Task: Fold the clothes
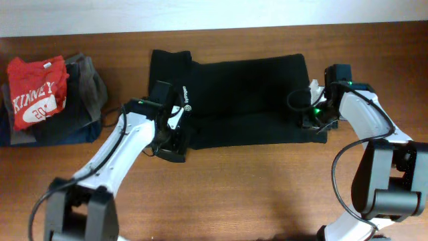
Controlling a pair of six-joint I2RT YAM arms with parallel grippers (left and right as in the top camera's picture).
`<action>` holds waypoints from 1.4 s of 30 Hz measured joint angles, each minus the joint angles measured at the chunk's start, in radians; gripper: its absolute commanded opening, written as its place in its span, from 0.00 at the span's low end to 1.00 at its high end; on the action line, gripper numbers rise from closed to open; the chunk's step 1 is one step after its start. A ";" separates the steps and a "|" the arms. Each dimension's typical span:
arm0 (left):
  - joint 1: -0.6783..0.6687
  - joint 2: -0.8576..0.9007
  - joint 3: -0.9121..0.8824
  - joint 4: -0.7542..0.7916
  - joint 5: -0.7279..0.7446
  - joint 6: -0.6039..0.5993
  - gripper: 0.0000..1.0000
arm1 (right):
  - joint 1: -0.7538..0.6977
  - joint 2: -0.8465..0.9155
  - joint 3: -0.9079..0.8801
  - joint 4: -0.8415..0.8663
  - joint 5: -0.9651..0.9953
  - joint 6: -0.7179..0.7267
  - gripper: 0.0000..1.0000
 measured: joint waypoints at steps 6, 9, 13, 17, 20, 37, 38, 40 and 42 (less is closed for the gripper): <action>0.000 -0.084 -0.004 -0.006 -0.013 -0.016 0.93 | 0.135 0.003 0.070 0.034 0.009 0.000 0.32; 0.000 -0.084 -0.046 0.007 -0.011 -0.016 0.93 | 0.163 0.058 0.071 0.037 0.027 0.000 0.32; -0.003 -0.085 -0.142 0.089 -0.010 -0.023 0.93 | 0.163 0.167 0.071 0.057 0.042 0.000 0.32; -0.007 -0.085 -0.208 0.217 -0.011 -0.034 0.93 | 0.162 0.187 0.082 0.066 0.042 0.000 0.32; -0.007 -0.085 -0.249 0.290 -0.011 -0.038 0.93 | 0.162 0.187 0.082 0.067 0.042 0.000 0.31; -0.016 -0.085 -0.309 0.426 -0.742 -0.041 0.17 | 0.162 0.187 0.082 0.066 0.043 0.000 0.32; -0.016 -0.085 -0.307 0.426 -0.792 -0.041 0.17 | 0.162 0.187 0.082 0.066 0.043 0.000 0.32; -0.016 -0.085 -0.303 0.425 -0.866 -0.041 0.18 | 0.162 0.187 0.082 0.066 0.043 0.000 0.32; -0.016 -0.085 -0.298 0.399 -0.940 -0.041 0.22 | 0.162 0.187 0.082 0.066 0.043 0.000 0.31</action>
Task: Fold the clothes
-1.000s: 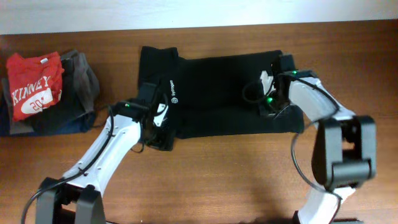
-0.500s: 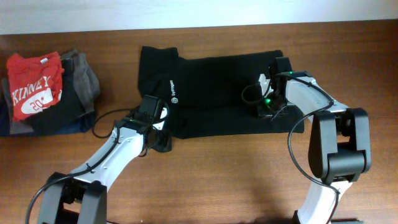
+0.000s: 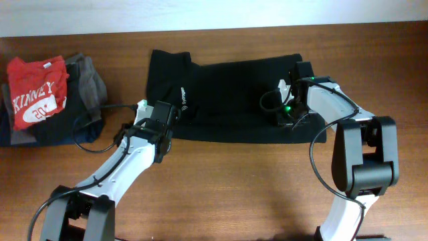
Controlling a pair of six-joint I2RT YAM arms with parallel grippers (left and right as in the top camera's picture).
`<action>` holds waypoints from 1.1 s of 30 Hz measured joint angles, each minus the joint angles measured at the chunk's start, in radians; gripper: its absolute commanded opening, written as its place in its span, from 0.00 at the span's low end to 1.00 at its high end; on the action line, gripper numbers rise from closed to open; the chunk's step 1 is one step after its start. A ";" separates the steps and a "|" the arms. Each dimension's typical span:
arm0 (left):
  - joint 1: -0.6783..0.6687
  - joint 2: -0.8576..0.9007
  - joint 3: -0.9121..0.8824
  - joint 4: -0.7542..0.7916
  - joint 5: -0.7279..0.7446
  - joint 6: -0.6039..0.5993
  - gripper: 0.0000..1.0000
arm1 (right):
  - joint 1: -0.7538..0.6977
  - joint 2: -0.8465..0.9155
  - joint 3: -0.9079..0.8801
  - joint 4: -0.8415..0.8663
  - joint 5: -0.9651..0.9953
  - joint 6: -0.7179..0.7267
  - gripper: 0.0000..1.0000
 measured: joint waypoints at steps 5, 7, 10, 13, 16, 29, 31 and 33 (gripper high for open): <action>0.000 0.000 0.000 -0.023 -0.209 -0.001 0.52 | 0.000 0.000 0.001 0.000 0.002 -0.001 0.32; 0.000 0.000 0.001 -0.020 -0.281 0.000 0.56 | 0.000 0.000 0.001 0.000 0.003 0.000 0.32; 0.000 0.000 0.006 0.001 -0.282 0.000 0.56 | 0.000 0.000 0.001 0.000 0.003 -0.001 0.32; 0.000 -0.022 0.027 0.010 -0.107 0.000 0.60 | 0.000 0.000 0.001 -0.001 0.003 -0.001 0.32; 0.001 -0.048 0.046 0.058 0.152 0.045 0.62 | 0.000 0.000 0.001 -0.001 0.003 -0.001 0.32; 0.000 0.080 0.053 0.161 0.828 0.208 0.63 | 0.000 0.000 0.001 -0.002 0.003 -0.001 0.32; 0.000 0.086 0.053 0.169 0.861 0.207 0.59 | 0.000 0.000 0.001 -0.002 0.003 0.000 0.32; 0.000 0.086 0.053 0.169 0.881 0.203 0.58 | 0.000 0.000 0.002 -0.002 0.003 0.000 0.32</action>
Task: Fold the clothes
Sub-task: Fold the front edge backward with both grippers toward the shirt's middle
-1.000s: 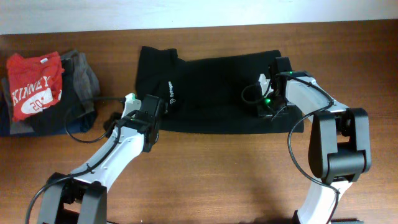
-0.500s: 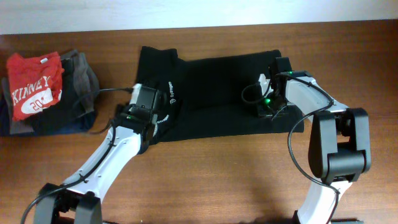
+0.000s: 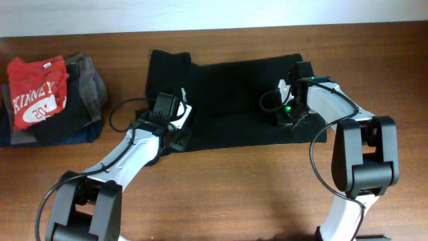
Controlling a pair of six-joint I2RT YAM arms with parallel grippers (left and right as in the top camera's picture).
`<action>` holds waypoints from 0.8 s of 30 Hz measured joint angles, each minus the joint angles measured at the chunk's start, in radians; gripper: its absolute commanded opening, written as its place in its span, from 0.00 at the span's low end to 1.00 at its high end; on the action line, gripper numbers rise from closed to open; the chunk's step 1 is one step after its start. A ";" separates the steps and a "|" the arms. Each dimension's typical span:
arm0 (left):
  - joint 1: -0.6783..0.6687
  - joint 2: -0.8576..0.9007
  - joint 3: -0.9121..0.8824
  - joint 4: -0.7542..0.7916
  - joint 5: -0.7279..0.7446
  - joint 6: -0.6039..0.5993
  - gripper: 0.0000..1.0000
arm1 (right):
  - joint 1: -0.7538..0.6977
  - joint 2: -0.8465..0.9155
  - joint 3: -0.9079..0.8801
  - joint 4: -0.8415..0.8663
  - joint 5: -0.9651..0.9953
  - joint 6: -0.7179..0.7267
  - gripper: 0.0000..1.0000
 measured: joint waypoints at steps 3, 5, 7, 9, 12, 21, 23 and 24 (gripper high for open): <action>0.000 0.000 0.000 -0.012 0.015 0.000 0.53 | 0.000 0.000 0.000 -0.001 0.000 0.000 0.32; 0.000 0.008 0.000 -0.020 0.018 0.000 0.53 | 0.000 0.000 0.000 -0.002 0.000 0.000 0.32; 0.000 0.034 0.000 -0.031 0.019 0.000 0.51 | 0.000 0.000 0.000 -0.002 0.000 0.000 0.32; 0.000 0.061 0.000 -0.030 0.000 -0.011 0.47 | 0.000 0.000 0.000 -0.003 0.000 -0.001 0.32; 0.000 0.066 0.000 -0.005 -0.020 -0.021 0.38 | 0.000 0.000 0.000 -0.003 0.000 -0.001 0.32; 0.000 0.066 0.048 0.012 -0.077 -0.023 0.38 | 0.000 0.000 0.000 -0.003 0.000 -0.001 0.32; 0.000 0.066 0.065 0.006 -0.086 -0.023 0.38 | 0.000 0.000 0.000 -0.003 0.000 0.000 0.32; 0.000 0.066 0.067 -0.003 -0.087 -0.023 0.38 | 0.000 0.000 0.000 -0.003 0.000 0.000 0.32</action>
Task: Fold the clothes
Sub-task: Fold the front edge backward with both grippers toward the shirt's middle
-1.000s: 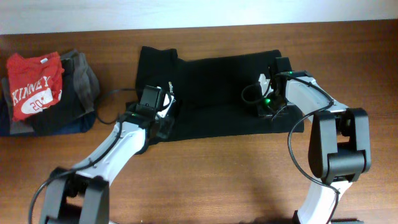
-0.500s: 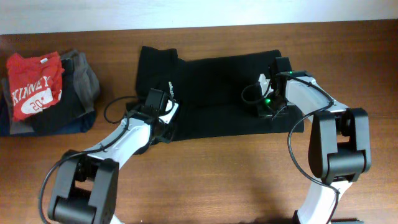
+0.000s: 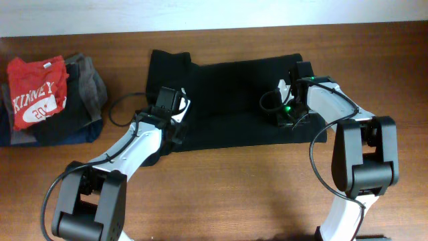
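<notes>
A black garment (image 3: 234, 94) lies spread flat across the middle of the wooden table, with a sleeve part sticking out at its upper left. My left gripper (image 3: 172, 124) rests on the garment's lower left part, fingers hidden under the wrist. My right gripper (image 3: 289, 115) sits on the garment near its right edge, where a green light shows. The overhead view does not show whether either one is open or shut.
A pile of other clothes sits at the table's left edge: a red printed shirt (image 3: 37, 90) on top of grey and dark pieces (image 3: 87, 94). A black cable (image 3: 124, 107) loops beside the left arm. The wall edge runs along the back.
The left wrist has shifted slightly up and to the left on the garment, and the cloth's lower left corner now bulges a little lower. The right arm has not moved.
At first both grippers were at the garment's lower corners, the right one near the far right edge. Then the right gripper stood further in on the cloth and the left sat off the left edge. The left has since come back onto the garment.
</notes>
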Controlling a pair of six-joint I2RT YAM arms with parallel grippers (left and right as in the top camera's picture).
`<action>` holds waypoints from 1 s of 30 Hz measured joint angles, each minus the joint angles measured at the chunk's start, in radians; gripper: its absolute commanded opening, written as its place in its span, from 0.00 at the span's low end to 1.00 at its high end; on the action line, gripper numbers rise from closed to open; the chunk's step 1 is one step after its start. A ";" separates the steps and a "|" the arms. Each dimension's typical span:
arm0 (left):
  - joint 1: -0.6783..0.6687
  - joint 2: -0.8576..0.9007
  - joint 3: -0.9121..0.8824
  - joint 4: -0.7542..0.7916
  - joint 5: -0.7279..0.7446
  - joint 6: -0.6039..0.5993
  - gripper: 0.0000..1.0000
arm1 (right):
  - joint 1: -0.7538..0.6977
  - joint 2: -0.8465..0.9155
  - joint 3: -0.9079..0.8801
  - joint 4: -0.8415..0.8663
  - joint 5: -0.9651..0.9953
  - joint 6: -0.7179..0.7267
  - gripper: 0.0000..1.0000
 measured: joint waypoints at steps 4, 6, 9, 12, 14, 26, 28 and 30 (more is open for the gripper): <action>0.000 0.000 0.001 -0.055 -0.003 0.000 0.37 | 0.000 0.000 0.000 0.000 0.000 0.000 0.32; 0.000 0.000 0.001 -0.071 -0.003 0.000 0.31 | 0.000 0.000 0.000 0.000 0.000 0.000 0.32; 0.000 0.000 0.000 -0.070 -0.002 -0.002 0.08 | 0.000 0.000 0.000 -0.002 0.000 0.000 0.32; 0.000 0.000 -0.004 -0.033 -0.002 -0.001 0.00 | 0.000 0.000 0.000 -0.002 0.000 0.000 0.32; 0.000 0.000 -0.004 0.000 -0.002 -0.004 0.00 | 0.000 0.000 0.000 -0.002 0.000 0.000 0.32; 0.019 0.002 0.116 0.230 -0.084 0.001 0.62 | 0.000 0.000 0.000 -0.009 0.000 0.000 0.32; 0.036 0.001 0.164 0.167 -0.096 0.000 0.66 | 0.000 0.000 0.000 -0.010 0.000 0.000 0.32; 0.048 0.001 0.168 0.073 -0.104 0.000 0.66 | 0.000 0.000 0.000 -0.010 0.000 0.000 0.32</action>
